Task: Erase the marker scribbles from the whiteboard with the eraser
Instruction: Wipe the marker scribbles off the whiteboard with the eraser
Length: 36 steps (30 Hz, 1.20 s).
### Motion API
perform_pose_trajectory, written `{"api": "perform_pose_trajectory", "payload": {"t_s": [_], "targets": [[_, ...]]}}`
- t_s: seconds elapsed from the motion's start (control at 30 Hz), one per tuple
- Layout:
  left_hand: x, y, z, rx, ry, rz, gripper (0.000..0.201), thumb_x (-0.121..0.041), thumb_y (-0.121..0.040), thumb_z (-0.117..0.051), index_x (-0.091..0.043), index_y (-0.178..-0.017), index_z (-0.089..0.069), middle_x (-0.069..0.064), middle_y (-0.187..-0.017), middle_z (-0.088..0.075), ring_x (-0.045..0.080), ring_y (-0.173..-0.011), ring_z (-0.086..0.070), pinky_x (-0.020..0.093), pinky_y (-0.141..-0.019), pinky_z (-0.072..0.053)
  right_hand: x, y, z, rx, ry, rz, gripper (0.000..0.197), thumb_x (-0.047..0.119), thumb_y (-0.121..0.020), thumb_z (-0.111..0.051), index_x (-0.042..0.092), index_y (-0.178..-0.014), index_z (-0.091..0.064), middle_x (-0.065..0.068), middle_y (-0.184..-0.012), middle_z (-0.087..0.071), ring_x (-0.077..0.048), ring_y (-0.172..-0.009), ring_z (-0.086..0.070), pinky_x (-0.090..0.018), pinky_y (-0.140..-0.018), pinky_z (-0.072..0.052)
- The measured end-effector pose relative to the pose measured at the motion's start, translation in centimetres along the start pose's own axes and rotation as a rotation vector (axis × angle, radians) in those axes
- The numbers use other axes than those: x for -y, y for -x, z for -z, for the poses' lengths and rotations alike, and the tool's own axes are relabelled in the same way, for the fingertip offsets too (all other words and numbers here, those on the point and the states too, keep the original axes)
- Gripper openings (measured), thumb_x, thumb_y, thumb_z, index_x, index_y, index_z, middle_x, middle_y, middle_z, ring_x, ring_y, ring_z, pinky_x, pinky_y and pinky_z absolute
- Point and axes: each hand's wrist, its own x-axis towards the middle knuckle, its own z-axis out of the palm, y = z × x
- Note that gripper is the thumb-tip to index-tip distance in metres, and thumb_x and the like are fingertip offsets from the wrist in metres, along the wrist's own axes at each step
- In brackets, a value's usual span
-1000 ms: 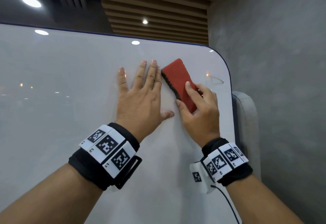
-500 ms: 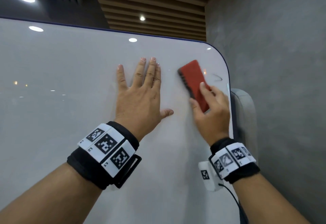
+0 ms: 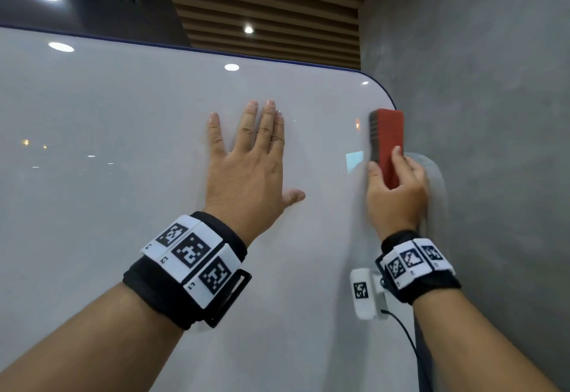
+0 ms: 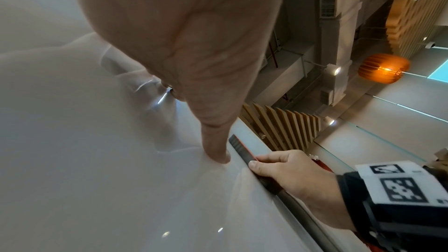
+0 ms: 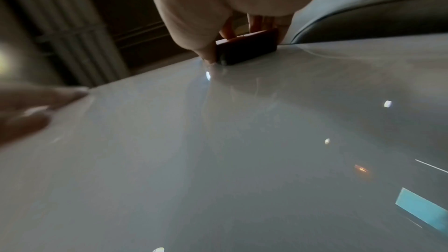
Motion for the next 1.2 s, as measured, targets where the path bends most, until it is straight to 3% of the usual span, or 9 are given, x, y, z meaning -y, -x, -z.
{"api": "perform_pose_trajectory", "payload": {"t_s": [0.1,0.2,0.3,0.4,0.5,0.8,0.97,1.03,1.2], "targets": [[0.0,0.1,-0.1,-0.001,-0.008,0.0,0.109,-0.08,-0.087,-0.029,-0.008,-0.153,0.02,0.008,-0.163,0.023,0.028,-0.15,0.021,0.066,-0.114,0.007,0.6,0.4,-0.6,-0.026,0.002,-0.069,0.055,0.032,-0.085,-0.069,0.009,-0.134,-0.061,-0.019,-0.126,-0.059,-0.036,-0.12,-0.052,-0.033,-0.106,-0.037],[-0.1,0.1,0.0,0.001,-0.01,0.003,0.11,-0.08,-0.087,-0.028,-0.008,-0.153,0.022,0.009,-0.162,0.024,0.028,-0.15,0.022,0.066,-0.115,0.006,1.8,3.2,-0.6,0.036,-0.009,0.116,0.052,0.029,-0.085,-0.071,0.009,-0.132,-0.063,-0.018,-0.124,-0.059,-0.033,-0.116,-0.053,-0.019,-0.101,-0.032],[-0.1,0.2,0.2,0.01,-0.007,-0.003,0.11,-0.08,-0.087,-0.028,-0.009,-0.153,0.022,0.009,-0.162,0.024,0.028,-0.15,0.022,0.066,-0.117,0.006,0.7,3.3,0.3,0.1,0.016,0.201,0.053,0.03,-0.085,-0.07,0.01,-0.132,-0.063,-0.017,-0.125,-0.06,-0.03,-0.115,-0.054,-0.022,-0.104,-0.035],[-0.1,0.3,0.2,0.018,0.006,-0.008,0.109,-0.079,-0.088,-0.028,-0.009,-0.153,0.022,0.008,-0.162,0.025,0.027,-0.15,0.023,0.065,-0.117,0.007,-1.1,0.9,0.9,0.034,-0.01,-0.015,0.057,0.034,-0.084,-0.068,0.009,-0.134,-0.061,-0.017,-0.131,-0.059,-0.033,-0.122,-0.054,-0.039,-0.108,-0.042],[-0.1,0.4,0.1,0.015,0.008,-0.009,0.108,-0.078,-0.088,-0.03,-0.009,-0.153,0.022,0.008,-0.162,0.025,0.027,-0.15,0.023,0.065,-0.117,0.007,-0.9,0.3,0.6,0.001,-0.016,-0.141,0.055,0.03,-0.085,-0.07,0.008,-0.135,-0.06,-0.016,-0.134,-0.058,-0.034,-0.126,-0.051,-0.041,-0.11,-0.04],[0.2,0.7,0.1,0.009,0.006,-0.017,0.11,-0.081,-0.086,-0.03,-0.01,-0.153,0.021,0.007,-0.163,0.023,0.025,-0.151,0.02,0.062,-0.119,0.004,3.5,5.1,0.1,0.143,-0.008,0.297,0.05,0.028,-0.084,-0.073,0.01,-0.13,-0.064,-0.015,-0.123,-0.061,-0.026,-0.113,-0.053,-0.025,-0.103,-0.04],[1.1,2.2,-0.3,0.009,0.012,-0.025,0.109,-0.081,-0.086,-0.028,-0.011,-0.152,0.026,0.005,-0.162,0.027,0.021,-0.149,0.024,0.057,-0.12,0.009,1.2,1.5,0.2,-0.034,-0.09,-0.139,0.059,0.037,-0.079,-0.07,0.011,-0.132,-0.064,-0.013,-0.127,-0.06,-0.032,-0.119,-0.055,-0.03,-0.105,-0.041],[1.6,2.9,-0.6,0.007,0.014,-0.016,0.11,-0.081,-0.086,-0.027,-0.012,-0.152,0.027,0.004,-0.161,0.029,0.02,-0.149,0.025,0.056,-0.12,0.009,3.0,2.4,-0.9,-0.063,-0.094,-0.179,0.055,0.03,-0.082,-0.075,0.011,-0.133,-0.063,-0.013,-0.128,-0.058,-0.032,-0.118,-0.053,-0.02,-0.099,-0.035],[3.5,5.7,-1.2,-0.016,0.011,0.008,0.111,-0.082,-0.083,-0.028,-0.012,-0.156,0.016,0.005,-0.164,0.022,0.02,-0.151,0.019,0.058,-0.121,0.005,9.7,9.1,-3.1,0.083,-0.126,0.199,0.051,0.026,-0.082,-0.077,0.009,-0.129,-0.065,-0.015,-0.12,-0.059,-0.028,-0.108,-0.053,-0.027,-0.097,-0.042]]}}
